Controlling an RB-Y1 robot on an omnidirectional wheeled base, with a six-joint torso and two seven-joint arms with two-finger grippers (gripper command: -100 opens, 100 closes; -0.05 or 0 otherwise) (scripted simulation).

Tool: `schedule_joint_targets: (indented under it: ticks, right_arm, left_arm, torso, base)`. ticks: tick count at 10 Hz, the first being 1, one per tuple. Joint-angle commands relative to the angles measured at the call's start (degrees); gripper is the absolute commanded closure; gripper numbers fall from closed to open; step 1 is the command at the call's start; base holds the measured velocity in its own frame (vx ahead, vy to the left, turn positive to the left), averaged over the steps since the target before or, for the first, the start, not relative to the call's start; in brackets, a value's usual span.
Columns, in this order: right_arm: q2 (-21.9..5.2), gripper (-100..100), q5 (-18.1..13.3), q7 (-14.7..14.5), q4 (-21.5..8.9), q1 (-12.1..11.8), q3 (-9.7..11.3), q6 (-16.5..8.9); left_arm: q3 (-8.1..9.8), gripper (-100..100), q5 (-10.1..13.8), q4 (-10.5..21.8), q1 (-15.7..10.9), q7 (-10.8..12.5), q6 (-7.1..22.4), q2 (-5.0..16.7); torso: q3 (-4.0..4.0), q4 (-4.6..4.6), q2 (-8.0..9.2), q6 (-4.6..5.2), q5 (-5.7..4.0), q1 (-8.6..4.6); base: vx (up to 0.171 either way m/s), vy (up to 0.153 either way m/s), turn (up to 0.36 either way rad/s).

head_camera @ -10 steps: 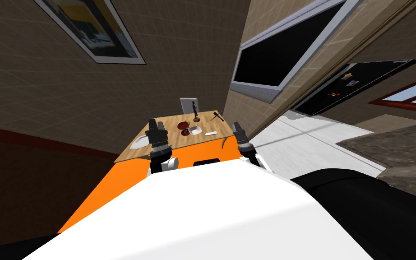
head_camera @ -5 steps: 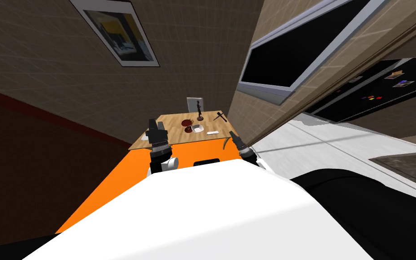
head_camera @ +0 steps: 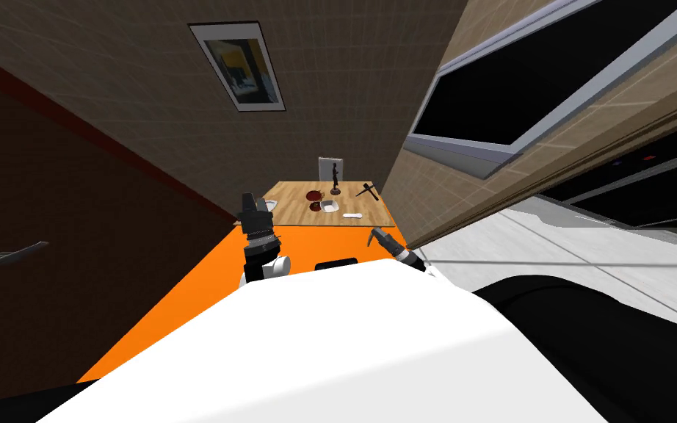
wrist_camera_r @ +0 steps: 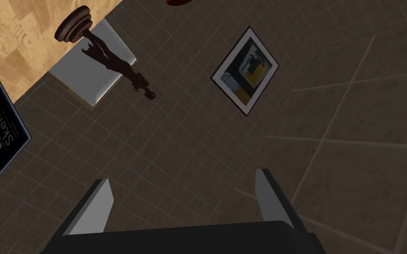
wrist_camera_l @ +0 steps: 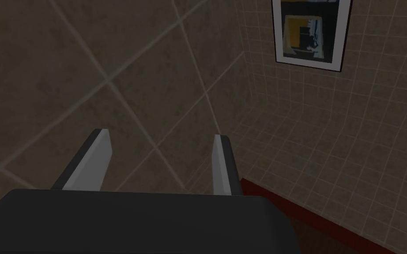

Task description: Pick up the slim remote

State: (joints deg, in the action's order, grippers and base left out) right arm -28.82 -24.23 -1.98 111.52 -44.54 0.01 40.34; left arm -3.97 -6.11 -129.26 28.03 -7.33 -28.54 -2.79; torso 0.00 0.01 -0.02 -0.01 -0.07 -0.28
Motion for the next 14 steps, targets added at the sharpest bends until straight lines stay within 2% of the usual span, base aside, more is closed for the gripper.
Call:
schedule_joint_targets:
  ticks: [1,2,3,4,5,6,8,9,10,11,12,13,14]
  right_arm:
    - [-2.86,-100,-2.86,-1.32,-2.86,-1.75,0.68,0.85]
    - [-3.07,-100,-2.97,-1.32,-3.90,-1.75,0.68,0.85]
    - [-5.31,-100,-4.84,-1.93,-6.35,-2.78,0.90,1.30]
    - [-5.31,-100,-4.84,-1.93,-6.57,-2.78,0.90,1.30]
    - [-7.54,-100,-6.73,-2.53,-8.96,-3.76,1.14,1.65]
    - [-7.54,-100,-6.73,-2.53,-9.31,-3.76,1.14,1.65]
    - [-11.31,-100,-10.54,-3.66,-13.86,-5.56,1.71,2.02]
    - [-11.92,-100,-10.54,-3.66,-14.92,-5.56,1.71,2.02]
    - [-14.04,-100,-12.46,-4.19,-16.34,-6.34,2.04,2.05]
    - [-14.04,-100,-12.46,-4.19,-17.81,-6.34,2.04,2.05]
    - [-14.04,-100,-12.46,-4.19,-17.81,-6.34,2.04,2.05]
    - [-16.10,-100,-14.35,-4.70,-20.27,-7.04,2.42,1.97]
    - [-16.10,-100,-14.35,-4.70,-20.67,-7.04,2.42,1.97]
  left_arm:
    - [0.00,0,0.00,0.00,0.00,0.00,0.00,0.00]
    - [0.00,0,0.00,0.00,0.00,0.00,0.00,0.00]
    - [0.00,0,0.00,0.00,0.01,0.00,0.00,0.00]
    - [0.00,0,0.00,0.00,0.01,0.00,0.00,0.00]
    - [0.01,0,0.00,0.00,0.01,0.00,0.00,0.00]
    - [0.00,0,0.00,0.00,0.00,0.00,0.00,0.00]
    - [0.00,0,0.00,0.00,0.01,0.00,0.00,0.00]
    - [0.00,0,0.00,0.00,0.01,0.00,0.00,0.00]
    - [0.01,0,0.00,0.00,0.02,0.00,0.00,0.00]
    - [0.00,0,0.00,0.00,0.01,0.00,0.00,0.00]
    - [0.01,0,0.00,-0.01,0.02,0.00,0.00,0.00]
    - [0.01,0,0.00,-0.01,0.03,0.00,0.00,0.00]
    - [0.00,0,0.00,0.00,0.01,0.00,0.00,0.00]
  torso:
    - [0.00,0.00,0.00,0.00,0.00,0.00]
    - [-0.03,-0.01,-0.05,-0.02,0.00,0.00]
    - [-0.05,-0.02,-0.09,0.03,0.02,0.05]
    - [-0.07,-0.03,-0.12,0.01,0.02,0.07]
    - [-0.08,-0.03,-0.14,0.05,0.02,0.10]
    - [-0.09,-0.04,-0.16,0.00,0.03,0.11]
    - [-0.11,-0.04,-0.20,-0.01,0.03,0.12]
    - [-0.14,-0.05,-0.24,0.01,0.04,0.12]
    - [-0.14,-0.05,-0.24,0.04,0.03,0.13]
    - [-0.16,-0.06,-0.28,-0.01,0.04,0.14]
    - [-0.16,-0.06,-0.27,0.09,0.04,0.15]
    - [-0.14,-0.05,-0.23,0.09,0.03,0.16]
    - [-0.16,-0.05,-0.27,0.00,0.05,0.20]
  base:
    - [-0.028,-0.027,0.435]
    - [-0.016,-0.024,0.296]
    - [-0.011,-0.014,0.316]
    - [-0.007,-0.011,0.168]
    - [-0.005,-0.001,0.338]
    - [-0.003,-0.008,0.202]
    - [0.006,0.003,0.400]
    - [0.011,-0.001,0.266]
    - [0.016,0.010,0.444]
    - [0.019,0.000,0.190]
    - [0.010,-0.002,-0.050]
    - [0.018,0.020,0.341]
    - [0.022,0.007,0.266]
